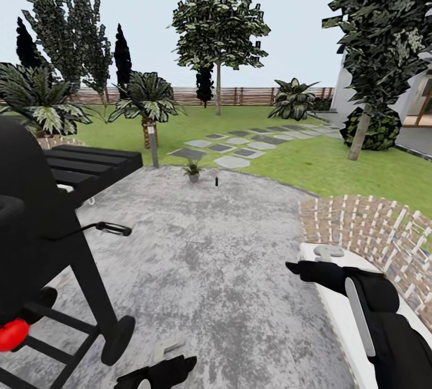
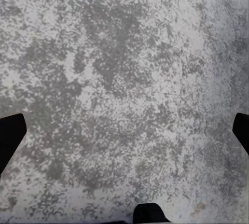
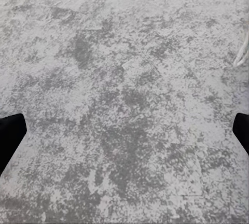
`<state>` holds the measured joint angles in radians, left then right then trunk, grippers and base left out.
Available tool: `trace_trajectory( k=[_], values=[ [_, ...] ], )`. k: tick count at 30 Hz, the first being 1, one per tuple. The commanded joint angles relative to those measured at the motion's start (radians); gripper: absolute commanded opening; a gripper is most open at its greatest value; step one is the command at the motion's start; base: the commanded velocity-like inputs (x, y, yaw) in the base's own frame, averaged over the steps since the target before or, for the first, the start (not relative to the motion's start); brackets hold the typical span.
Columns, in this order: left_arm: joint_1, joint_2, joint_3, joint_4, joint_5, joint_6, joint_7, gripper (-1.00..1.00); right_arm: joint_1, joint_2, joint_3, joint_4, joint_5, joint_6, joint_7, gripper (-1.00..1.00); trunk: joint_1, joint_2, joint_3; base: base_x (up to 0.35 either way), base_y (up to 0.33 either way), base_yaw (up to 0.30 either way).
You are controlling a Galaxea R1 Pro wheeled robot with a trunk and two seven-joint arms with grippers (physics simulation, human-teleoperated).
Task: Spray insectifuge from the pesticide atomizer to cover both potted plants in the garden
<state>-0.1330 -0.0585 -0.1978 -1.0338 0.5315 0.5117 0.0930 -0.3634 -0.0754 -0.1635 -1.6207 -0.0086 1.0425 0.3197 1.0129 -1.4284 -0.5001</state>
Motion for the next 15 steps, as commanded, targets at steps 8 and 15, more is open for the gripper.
trace_trajectory(
  k=[8, 15],
  values=[
    [0.000, 0.001, -0.002, -0.002, 0.012, 0.004, 0.010, 1.00, 0.001, 0.002, -0.002, 0.002, 0.006, 0.005, 0.002, 1.00, 0.001, -0.001, -0.001, 0.337, -0.011, 0.000],
    [0.000, 0.001, -0.002, -0.002, 0.010, 0.004, 0.010, 1.00, 0.005, 0.002, -0.003, 0.093, 0.012, 0.005, -0.002, 1.00, 0.001, -0.001, -0.001, 0.337, -0.076, 0.000]
  ],
)
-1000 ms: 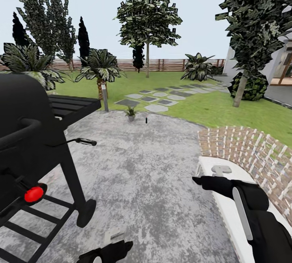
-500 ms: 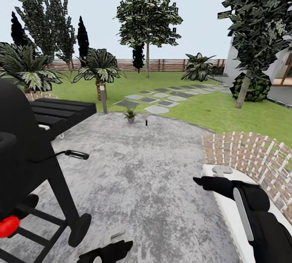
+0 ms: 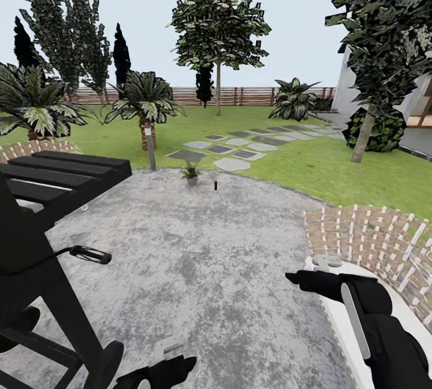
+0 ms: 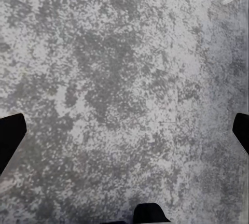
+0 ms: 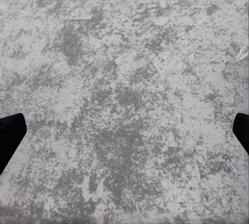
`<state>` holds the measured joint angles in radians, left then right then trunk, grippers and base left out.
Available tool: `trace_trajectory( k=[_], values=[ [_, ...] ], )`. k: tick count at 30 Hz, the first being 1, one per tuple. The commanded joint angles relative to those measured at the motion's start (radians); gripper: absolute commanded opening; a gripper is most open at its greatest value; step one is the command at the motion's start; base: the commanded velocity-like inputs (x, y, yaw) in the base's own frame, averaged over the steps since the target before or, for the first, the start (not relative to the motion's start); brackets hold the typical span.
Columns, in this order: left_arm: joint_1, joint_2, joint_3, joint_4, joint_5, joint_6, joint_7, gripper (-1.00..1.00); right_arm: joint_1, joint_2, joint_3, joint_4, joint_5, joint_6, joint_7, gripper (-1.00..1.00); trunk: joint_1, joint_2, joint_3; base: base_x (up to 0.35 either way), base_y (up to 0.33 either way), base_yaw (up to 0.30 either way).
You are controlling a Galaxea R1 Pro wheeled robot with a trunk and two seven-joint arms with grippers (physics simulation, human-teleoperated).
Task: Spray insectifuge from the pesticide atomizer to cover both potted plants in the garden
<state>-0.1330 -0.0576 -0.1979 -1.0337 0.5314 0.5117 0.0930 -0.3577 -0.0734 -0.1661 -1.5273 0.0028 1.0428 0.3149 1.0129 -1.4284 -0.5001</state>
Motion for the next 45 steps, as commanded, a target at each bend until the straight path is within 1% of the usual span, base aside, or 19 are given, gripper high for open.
trace_trajectory(
  k=[1, 4, 14, 18, 21, 26, 29, 31, 35, 45],
  values=[
    [0.000, 0.000, -0.002, -0.002, 0.010, 0.004, 0.010, 1.00, 0.000, 0.000, -0.001, 0.014, 0.000, 0.004, 0.004, 1.00, 0.001, -0.001, -0.001, 0.337, -0.100, 0.000],
    [0.000, 0.000, -0.002, -0.002, 0.010, 0.004, 0.010, 1.00, 0.004, 0.000, -0.001, 0.028, -0.001, 0.004, 0.004, 1.00, 0.001, -0.001, -0.001, 0.337, -0.106, 0.000],
    [0.000, 0.000, -0.002, -0.002, 0.010, 0.004, 0.010, 1.00, 0.009, -0.001, -0.001, 0.029, -0.002, 0.004, 0.004, 1.00, 0.001, -0.001, -0.001, 0.337, -0.110, 0.000],
    [0.000, 0.001, -0.002, -0.002, 0.011, 0.004, 0.010, 1.00, 0.025, 0.012, 0.001, 0.045, -0.002, 0.004, 0.003, 1.00, 0.001, -0.001, -0.001, 0.337, -0.060, 0.000],
    [0.000, 0.001, -0.002, -0.001, 0.011, 0.004, 0.009, 1.00, 0.028, 0.016, 0.002, 0.051, -0.002, 0.004, 0.004, 1.00, 0.001, -0.001, -0.001, 0.337, -0.016, 0.000],
    [0.000, 0.001, -0.003, -0.002, 0.011, 0.004, 0.008, 1.00, 0.031, 0.017, 0.002, 0.087, -0.002, 0.004, -0.001, 1.00, 0.001, -0.001, -0.001, 0.337, -0.005, 0.000],
    [0.000, 0.000, -0.003, -0.002, 0.011, 0.004, 0.006, 1.00, 0.034, 0.015, 0.001, 0.147, -0.001, 0.004, -0.004, 1.00, 0.001, -0.001, -0.001, 0.337, -0.001, 0.000],
    [0.000, 0.000, -0.003, -0.002, 0.012, 0.004, 0.006, 1.00, 0.034, 0.016, 0.001, 0.168, -0.001, 0.004, -0.004, 1.00, 0.001, -0.001, -0.001, 0.337, -0.001, 0.000],
    [0.000, 0.001, -0.001, -0.002, 0.013, 0.004, 0.001, 1.00, 0.035, 0.016, 0.001, 0.185, -0.001, 0.004, -0.005, 1.00, 0.001, -0.001, -0.001, 0.337, 0.000, 0.000],
    [0.000, 0.001, 0.000, -0.002, 0.014, 0.004, -0.002, 1.00, 0.035, 0.017, 0.000, 0.191, -0.001, 0.004, -0.005, 1.00, 0.001, -0.001, -0.001, 0.337, 0.000, 0.000]
  ],
)
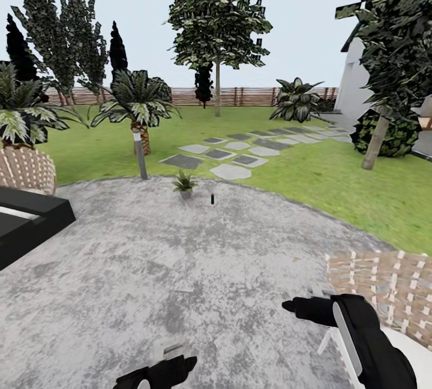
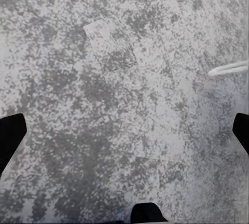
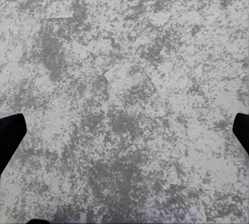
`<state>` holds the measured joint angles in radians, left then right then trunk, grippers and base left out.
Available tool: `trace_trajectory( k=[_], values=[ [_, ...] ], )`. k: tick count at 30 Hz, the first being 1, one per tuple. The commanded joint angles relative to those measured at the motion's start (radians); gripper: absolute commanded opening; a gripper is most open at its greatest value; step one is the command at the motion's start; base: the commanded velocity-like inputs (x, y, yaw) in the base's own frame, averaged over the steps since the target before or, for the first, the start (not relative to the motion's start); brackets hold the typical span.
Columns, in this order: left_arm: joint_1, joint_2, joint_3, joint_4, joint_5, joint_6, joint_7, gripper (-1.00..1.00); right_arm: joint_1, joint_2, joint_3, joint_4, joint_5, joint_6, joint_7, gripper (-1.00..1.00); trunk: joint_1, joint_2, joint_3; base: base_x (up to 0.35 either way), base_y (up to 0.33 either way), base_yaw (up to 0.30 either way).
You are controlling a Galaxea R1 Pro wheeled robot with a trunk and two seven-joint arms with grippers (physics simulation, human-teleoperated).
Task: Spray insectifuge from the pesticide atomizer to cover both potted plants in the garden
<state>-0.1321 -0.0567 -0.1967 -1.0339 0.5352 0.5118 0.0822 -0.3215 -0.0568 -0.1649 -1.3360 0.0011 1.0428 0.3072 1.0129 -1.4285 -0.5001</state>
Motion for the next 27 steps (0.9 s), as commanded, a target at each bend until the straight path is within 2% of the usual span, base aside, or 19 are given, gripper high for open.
trace_trajectory(
  k=[1, 27],
  values=[
    [-0.001, 0.000, -0.001, -0.002, 0.010, 0.004, 0.009, 1.00, -0.001, 0.000, -0.001, -0.001, 0.000, 0.004, 0.003, 1.00, 0.001, -0.001, -0.001, 0.338, 0.000, 0.000],
    [-0.001, 0.000, -0.003, -0.001, 0.009, 0.004, 0.010, 1.00, -0.001, 0.000, -0.001, 0.000, 0.000, 0.004, 0.003, 1.00, 0.001, -0.001, -0.001, 0.337, 0.000, 0.000]
  ],
)
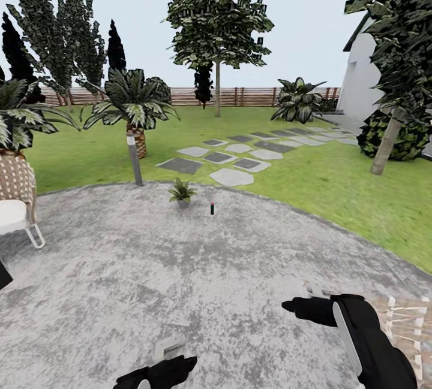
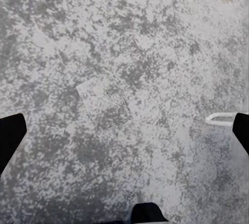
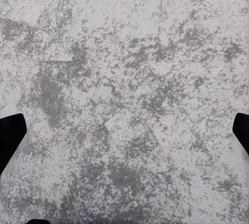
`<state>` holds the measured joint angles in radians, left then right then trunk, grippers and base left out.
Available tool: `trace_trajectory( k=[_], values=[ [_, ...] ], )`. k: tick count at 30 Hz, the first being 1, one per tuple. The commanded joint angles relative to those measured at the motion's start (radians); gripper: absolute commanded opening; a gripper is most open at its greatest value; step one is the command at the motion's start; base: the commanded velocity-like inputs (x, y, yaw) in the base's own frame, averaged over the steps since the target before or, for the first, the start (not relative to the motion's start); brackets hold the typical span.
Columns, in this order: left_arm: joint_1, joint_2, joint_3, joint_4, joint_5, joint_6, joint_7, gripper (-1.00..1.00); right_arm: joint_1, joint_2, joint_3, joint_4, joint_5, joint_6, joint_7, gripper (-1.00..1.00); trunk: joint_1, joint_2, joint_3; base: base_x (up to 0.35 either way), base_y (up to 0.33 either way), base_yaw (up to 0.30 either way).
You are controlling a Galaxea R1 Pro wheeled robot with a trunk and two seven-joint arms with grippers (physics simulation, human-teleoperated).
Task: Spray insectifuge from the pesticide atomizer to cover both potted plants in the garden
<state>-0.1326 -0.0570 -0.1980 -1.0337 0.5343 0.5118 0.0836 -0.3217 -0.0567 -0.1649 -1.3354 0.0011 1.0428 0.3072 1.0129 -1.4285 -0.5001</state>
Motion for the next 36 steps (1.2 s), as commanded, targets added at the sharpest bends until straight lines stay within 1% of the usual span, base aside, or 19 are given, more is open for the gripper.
trace_trajectory(
  k=[1, 36],
  values=[
    [-0.001, 0.000, -0.001, -0.002, 0.010, 0.004, 0.009, 1.00, -0.001, 0.000, -0.001, -0.001, 0.000, 0.004, 0.003, 1.00, 0.001, -0.001, -0.001, 0.337, 0.000, 0.000],
    [0.000, 0.000, -0.003, -0.002, 0.013, 0.004, 0.005, 1.00, -0.001, 0.000, 0.000, -0.001, 0.000, 0.004, 0.004, 1.00, 0.001, -0.001, -0.001, 0.337, 0.000, 0.000]
  ],
)
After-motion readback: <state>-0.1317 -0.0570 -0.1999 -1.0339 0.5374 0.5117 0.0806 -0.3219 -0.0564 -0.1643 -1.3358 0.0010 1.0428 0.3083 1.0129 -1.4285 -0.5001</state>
